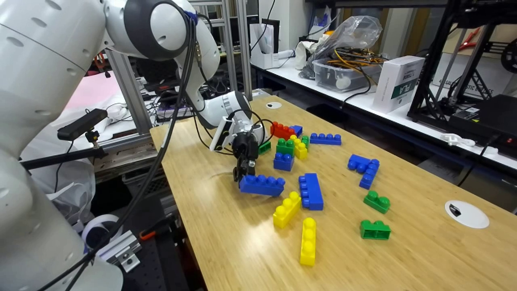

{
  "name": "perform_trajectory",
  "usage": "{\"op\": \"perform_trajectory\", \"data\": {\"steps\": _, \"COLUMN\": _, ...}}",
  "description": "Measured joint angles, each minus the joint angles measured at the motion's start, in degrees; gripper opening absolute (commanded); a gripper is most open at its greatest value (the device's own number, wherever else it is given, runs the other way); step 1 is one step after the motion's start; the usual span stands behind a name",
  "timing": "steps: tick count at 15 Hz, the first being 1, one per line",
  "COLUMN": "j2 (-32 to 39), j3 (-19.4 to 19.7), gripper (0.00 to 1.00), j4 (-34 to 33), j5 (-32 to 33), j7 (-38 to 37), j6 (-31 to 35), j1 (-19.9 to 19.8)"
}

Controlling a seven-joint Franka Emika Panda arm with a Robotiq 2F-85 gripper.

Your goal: Remove the blue building block from the center left of the table and put it on the blue and green one

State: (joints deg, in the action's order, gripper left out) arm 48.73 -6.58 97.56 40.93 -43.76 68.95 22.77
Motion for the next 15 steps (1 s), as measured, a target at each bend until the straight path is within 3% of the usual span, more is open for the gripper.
{"op": "perform_trajectory", "data": {"steps": 15, "j2": 1.64, "j3": 2.41, "gripper": 0.38, "j4": -0.62, "j5": -0.04, "j7": 3.68, "j6": -0.17, "j1": -2.57}}
